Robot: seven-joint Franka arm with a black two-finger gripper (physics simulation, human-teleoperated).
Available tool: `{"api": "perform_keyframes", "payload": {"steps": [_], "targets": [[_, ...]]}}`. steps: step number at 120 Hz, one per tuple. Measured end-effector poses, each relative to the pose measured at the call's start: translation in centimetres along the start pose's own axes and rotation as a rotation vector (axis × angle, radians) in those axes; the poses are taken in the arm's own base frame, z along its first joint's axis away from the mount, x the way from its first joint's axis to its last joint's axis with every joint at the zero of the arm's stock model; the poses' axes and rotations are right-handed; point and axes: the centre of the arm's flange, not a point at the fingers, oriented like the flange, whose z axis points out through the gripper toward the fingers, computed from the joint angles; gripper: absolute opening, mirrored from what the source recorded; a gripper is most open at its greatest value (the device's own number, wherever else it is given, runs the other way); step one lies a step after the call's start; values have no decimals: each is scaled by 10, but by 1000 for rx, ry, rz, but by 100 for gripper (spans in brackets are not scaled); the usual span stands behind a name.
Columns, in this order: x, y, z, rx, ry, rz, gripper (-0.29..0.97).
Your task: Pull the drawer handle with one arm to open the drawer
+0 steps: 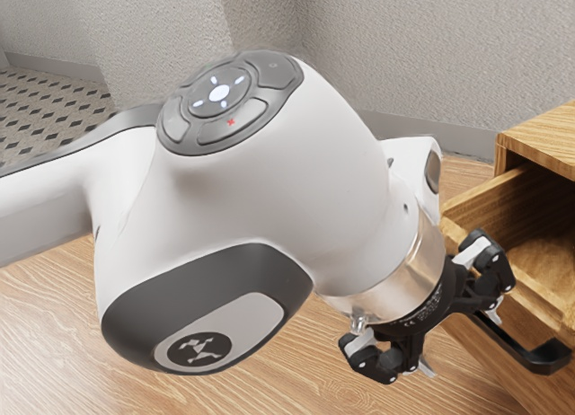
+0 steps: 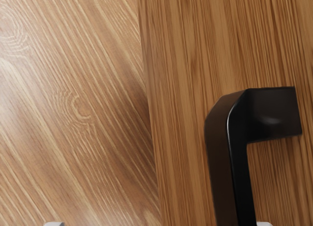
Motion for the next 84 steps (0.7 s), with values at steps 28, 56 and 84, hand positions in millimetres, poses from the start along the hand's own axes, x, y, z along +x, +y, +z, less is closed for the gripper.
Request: {"api": "perform_keyframes", "payload": {"steps": [28, 56, 84], "targets": [[-6, -14, -7, -1, 11, -4, 46], [-10, -29, -16, -5, 21, -15, 46], [-11, -29, -18, -7, 15, -20, 46]]}}
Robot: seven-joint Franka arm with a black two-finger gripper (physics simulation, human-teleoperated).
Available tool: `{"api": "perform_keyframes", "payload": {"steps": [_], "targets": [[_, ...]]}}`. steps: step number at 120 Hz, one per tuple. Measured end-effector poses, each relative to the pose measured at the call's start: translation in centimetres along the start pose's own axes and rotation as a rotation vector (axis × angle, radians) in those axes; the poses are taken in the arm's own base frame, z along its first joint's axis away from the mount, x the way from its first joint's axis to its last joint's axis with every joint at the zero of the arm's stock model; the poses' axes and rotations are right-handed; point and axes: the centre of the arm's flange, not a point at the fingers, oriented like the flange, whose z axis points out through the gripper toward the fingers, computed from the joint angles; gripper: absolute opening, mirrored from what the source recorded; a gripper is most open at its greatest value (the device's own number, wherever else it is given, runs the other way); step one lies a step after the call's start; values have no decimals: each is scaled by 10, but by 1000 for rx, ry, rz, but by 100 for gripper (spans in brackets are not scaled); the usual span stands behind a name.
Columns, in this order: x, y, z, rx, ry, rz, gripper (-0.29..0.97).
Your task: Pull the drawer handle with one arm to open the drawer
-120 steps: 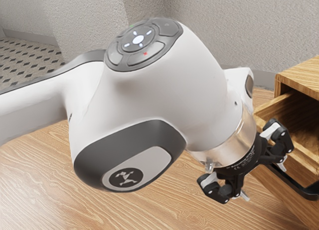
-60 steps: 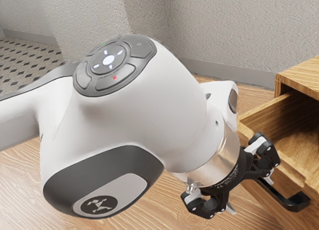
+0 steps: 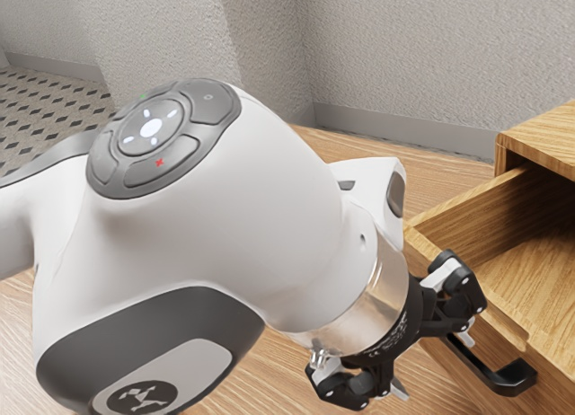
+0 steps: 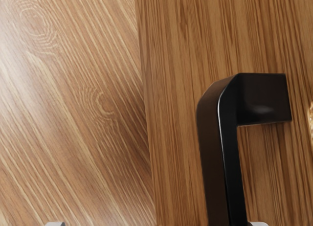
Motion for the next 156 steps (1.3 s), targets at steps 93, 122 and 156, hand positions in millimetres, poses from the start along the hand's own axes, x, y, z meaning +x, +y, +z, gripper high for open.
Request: {"api": "perform_keyframes", "payload": {"steps": [93, 122, 156], "targets": [[-5, 7, -33, -64, 5, 6, 48], [-8, 18, -83, -108, 11, 4, 48], [-42, 19, -171, -69, -26, -88, 48]]}}
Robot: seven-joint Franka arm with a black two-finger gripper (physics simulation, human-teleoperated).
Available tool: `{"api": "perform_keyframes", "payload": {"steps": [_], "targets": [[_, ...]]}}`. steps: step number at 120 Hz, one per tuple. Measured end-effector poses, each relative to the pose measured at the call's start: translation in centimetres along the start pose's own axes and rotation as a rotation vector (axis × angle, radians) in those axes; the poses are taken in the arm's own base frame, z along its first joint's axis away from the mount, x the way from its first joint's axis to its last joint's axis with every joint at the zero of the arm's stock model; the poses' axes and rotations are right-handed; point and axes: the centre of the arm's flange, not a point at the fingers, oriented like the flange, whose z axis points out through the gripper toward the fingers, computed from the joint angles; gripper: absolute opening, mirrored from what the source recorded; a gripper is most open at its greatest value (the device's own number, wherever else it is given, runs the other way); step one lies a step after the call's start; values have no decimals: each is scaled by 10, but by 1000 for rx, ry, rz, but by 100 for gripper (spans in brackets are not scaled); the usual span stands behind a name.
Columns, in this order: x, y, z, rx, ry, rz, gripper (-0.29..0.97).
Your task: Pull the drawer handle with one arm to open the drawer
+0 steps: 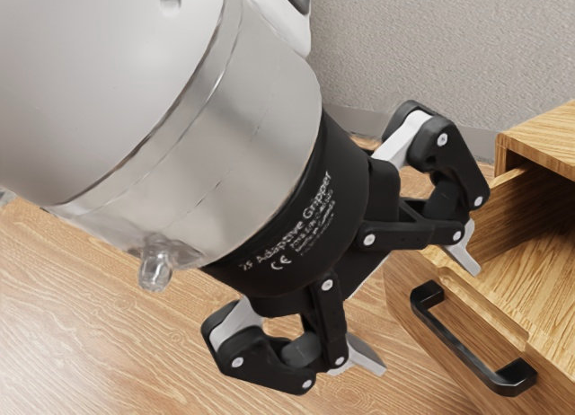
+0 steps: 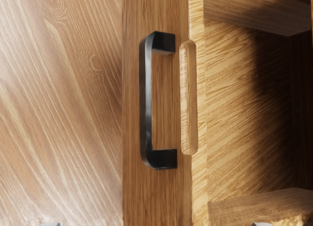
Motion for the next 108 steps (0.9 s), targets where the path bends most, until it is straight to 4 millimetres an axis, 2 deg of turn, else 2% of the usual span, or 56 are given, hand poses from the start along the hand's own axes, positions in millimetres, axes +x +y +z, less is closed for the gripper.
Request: {"api": "perform_keyframes", "payload": {"steps": [21, 37, 45, 57, 61, 67, 76, 83, 93, 108], "targets": [[-36, -2, -20, 104, -62, -137, 51], [-63, -20, -25, 166, -44, -226, 57], [-88, -35, -35, 170, -38, -235, 59], [-148, -74, -48, 163, -21, -174, 62], [-160, -83, -51, 153, -9, -155, 62], [-146, -74, -49, 139, 17, -152, 63], [-86, -38, -37, 129, 65, -123, 64], [-61, -26, -33, 132, 80, -41, 64], [-41, -18, -31, 135, 83, 119, 65], [-45, -19, -27, 145, 66, 387, 65]]}}
